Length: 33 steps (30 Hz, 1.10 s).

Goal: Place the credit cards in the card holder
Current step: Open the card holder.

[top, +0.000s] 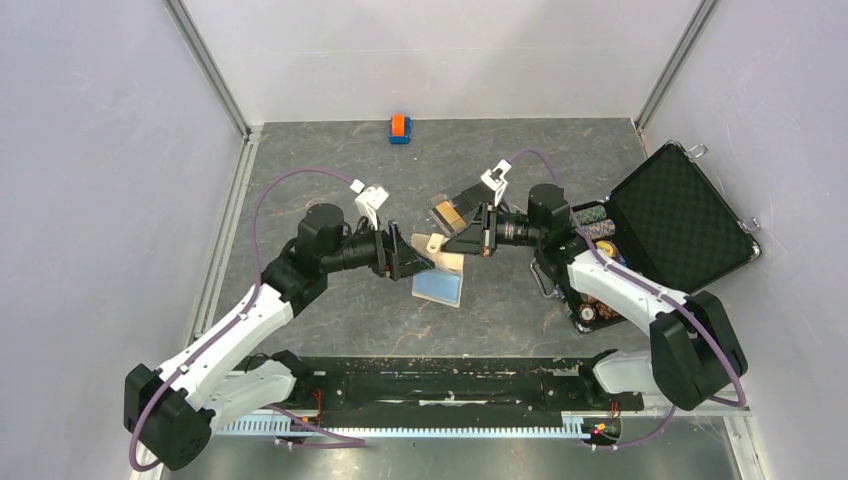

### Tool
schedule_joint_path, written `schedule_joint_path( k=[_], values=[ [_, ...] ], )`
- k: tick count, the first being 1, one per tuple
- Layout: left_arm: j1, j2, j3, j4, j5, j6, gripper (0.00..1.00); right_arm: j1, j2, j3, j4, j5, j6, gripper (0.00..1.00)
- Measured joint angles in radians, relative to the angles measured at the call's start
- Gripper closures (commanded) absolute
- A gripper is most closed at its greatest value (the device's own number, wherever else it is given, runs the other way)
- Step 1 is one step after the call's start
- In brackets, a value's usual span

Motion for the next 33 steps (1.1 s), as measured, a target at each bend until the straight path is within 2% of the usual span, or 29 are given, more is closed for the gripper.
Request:
schedule_joint_path(
  k=[5,7,9,15,19,27,33],
  values=[
    [0.0,-0.019,-0.076,0.074,-0.001,0.0,0.37,0.001,-0.018,-0.032,0.047,-0.011,0.045,1.0],
    [0.0,-0.029,-0.116,0.116,-0.001,0.0,0.49,0.001,-0.027,-0.047,0.055,-0.013,0.063,1.0],
    [0.0,-0.043,-0.143,0.145,-0.002,0.002,0.56,0.003,-0.034,-0.058,0.063,-0.016,0.072,1.0],
    [0.0,-0.119,-0.193,0.259,-0.005,0.003,0.51,0.016,-0.053,-0.072,0.076,-0.021,0.092,1.0],
    [0.0,-0.14,-0.195,0.317,0.013,0.006,0.44,0.026,-0.061,-0.072,0.087,-0.022,0.098,1.0],
    [0.0,-0.114,-0.202,0.367,0.107,0.014,0.48,0.043,-0.061,-0.072,0.09,-0.022,0.108,1.0],
    [0.0,-0.118,-0.21,0.349,0.133,0.109,0.52,0.059,-0.061,-0.072,0.091,-0.019,0.116,1.0]
  ],
)
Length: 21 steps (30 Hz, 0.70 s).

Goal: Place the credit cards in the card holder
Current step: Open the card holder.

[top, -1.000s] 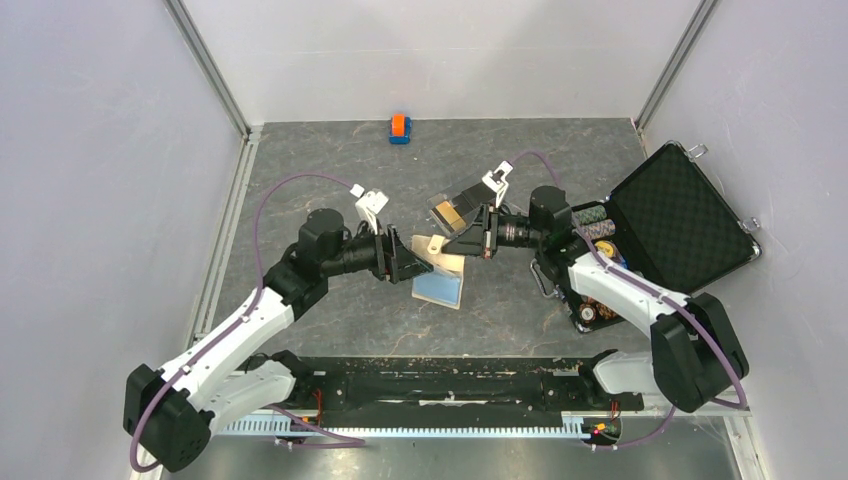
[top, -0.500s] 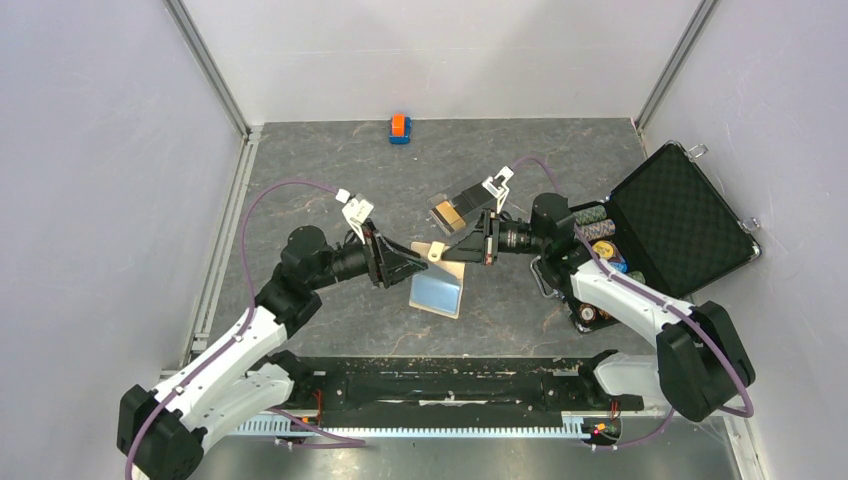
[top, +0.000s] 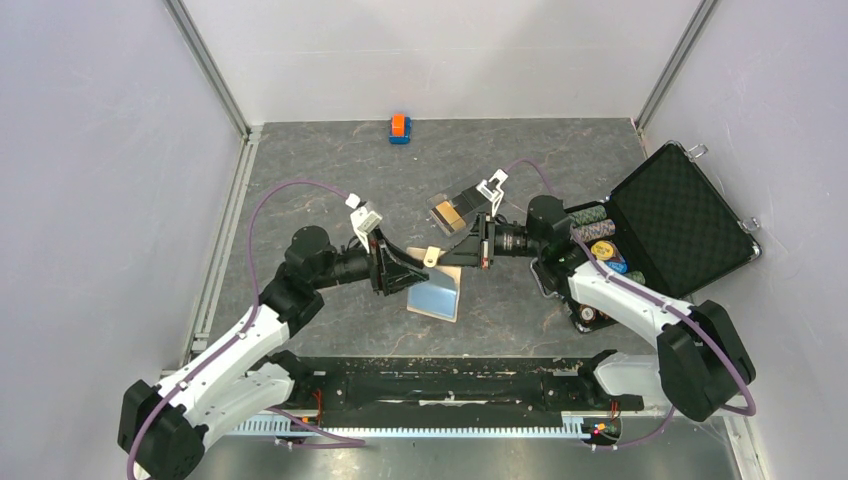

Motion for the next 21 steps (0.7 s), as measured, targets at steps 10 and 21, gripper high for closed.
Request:
schedule_joint_path(
  k=[10,21],
  values=[
    [0.0,-0.005,0.023,-0.199,-0.059,0.235,0.42,0.043,0.006,0.0,0.004,0.029,0.011,1.0],
    [0.0,-0.032,0.038,-0.297,-0.279,0.339,0.11,0.072,0.031,0.006,0.019,0.026,0.019,1.0]
  ],
)
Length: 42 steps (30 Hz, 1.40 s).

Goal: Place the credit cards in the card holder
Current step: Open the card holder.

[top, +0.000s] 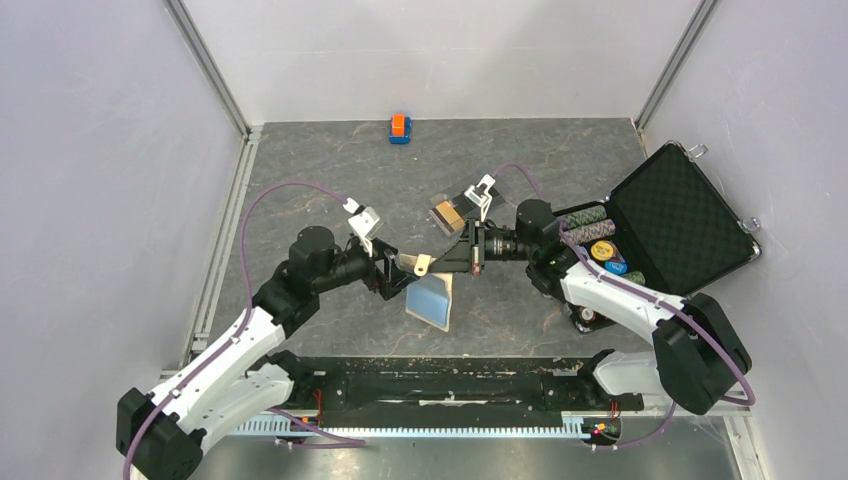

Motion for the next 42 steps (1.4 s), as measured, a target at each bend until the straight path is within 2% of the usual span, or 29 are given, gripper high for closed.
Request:
schedule_joint_path(
  k=[4,8,9,11,16,19,23,29,33,38,42],
  values=[
    [0.0,-0.011,-0.014,0.025,0.017,-0.001,0.18,0.001,0.001,0.002,0.01,-0.007,0.003,1.0],
    [0.003,-0.03,-0.049,0.103,0.101,-0.031,0.32,0.003,0.002,0.003,0.023,-0.019,0.005,1.0],
    [0.003,-0.033,-0.057,0.121,0.119,-0.044,0.39,0.005,0.002,0.003,0.026,-0.021,0.006,1.0],
    [0.004,-0.04,-0.074,0.154,0.156,-0.07,0.61,0.006,0.002,0.003,0.035,-0.027,0.007,1.0],
    [0.006,-0.079,-0.107,0.189,0.196,-0.14,0.97,0.005,0.002,0.003,0.047,-0.043,0.006,0.99],
    [0.006,-0.128,-0.119,0.179,0.193,-0.148,0.98,0.006,0.002,0.003,0.048,-0.045,0.003,0.88],
    [0.004,-0.172,-0.118,0.116,0.185,-0.148,0.98,0.014,0.002,0.021,-0.01,-0.041,-0.051,0.57],
    [0.004,-0.186,-0.03,-0.103,0.189,-0.143,0.98,0.012,-0.003,0.102,-0.248,-0.019,-0.226,0.2],
    [0.004,-0.174,0.034,-0.22,0.226,-0.143,0.98,0.012,-0.034,0.161,-0.436,-0.003,-0.375,0.1],
    [0.004,-0.151,0.064,-0.315,0.292,-0.145,0.98,0.012,-0.079,0.221,-0.615,0.0,-0.531,0.04],
    [0.004,-0.13,0.076,-0.353,0.34,-0.146,0.98,0.024,-0.092,0.252,-0.693,-0.005,-0.615,0.02]
  ],
)
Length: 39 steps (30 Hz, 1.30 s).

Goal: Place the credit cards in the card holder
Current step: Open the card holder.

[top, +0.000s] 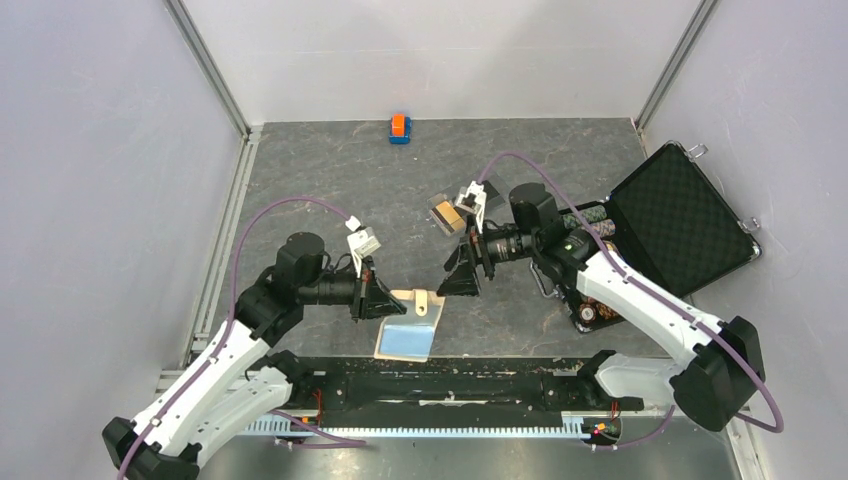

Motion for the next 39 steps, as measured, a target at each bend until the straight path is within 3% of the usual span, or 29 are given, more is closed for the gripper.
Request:
schedule_joint_path(
  k=[12,18,26,30,33,34,35,36,38,39],
  values=[
    [0.0,0.042,0.022,-0.016,0.077,-0.035,0.98,0.165,0.046,0.037,-0.084,-0.008,-0.093,0.02],
    [0.0,0.042,0.022,0.042,0.093,-0.101,0.98,0.18,0.039,0.009,-0.064,-0.012,-0.095,0.23],
    [0.0,0.041,0.022,0.098,0.095,-0.174,0.98,0.207,0.038,-0.013,0.002,-0.03,-0.061,0.32],
    [0.0,0.038,0.022,0.1,0.096,-0.18,0.98,0.209,0.039,-0.014,0.037,-0.042,-0.048,0.53],
    [0.0,0.032,0.022,0.1,0.095,-0.183,0.98,0.21,0.052,-0.013,0.051,-0.055,-0.041,0.86],
    [0.0,0.029,0.021,0.1,0.095,-0.183,0.93,0.21,0.059,-0.013,0.054,-0.061,-0.042,0.98],
    [0.0,0.024,0.021,0.1,0.093,-0.184,0.79,0.21,0.068,-0.011,0.053,-0.065,-0.039,1.0],
    [0.0,0.018,0.02,0.099,0.089,-0.185,0.59,0.21,0.077,-0.011,0.056,-0.071,-0.03,1.0],
    [0.0,0.005,0.014,0.094,0.069,-0.189,0.42,0.21,0.085,-0.01,0.058,-0.075,-0.029,1.0],
    [0.0,-0.001,0.014,0.091,0.061,-0.195,0.29,0.21,0.085,-0.01,0.058,-0.073,-0.026,1.0]
  ],
)
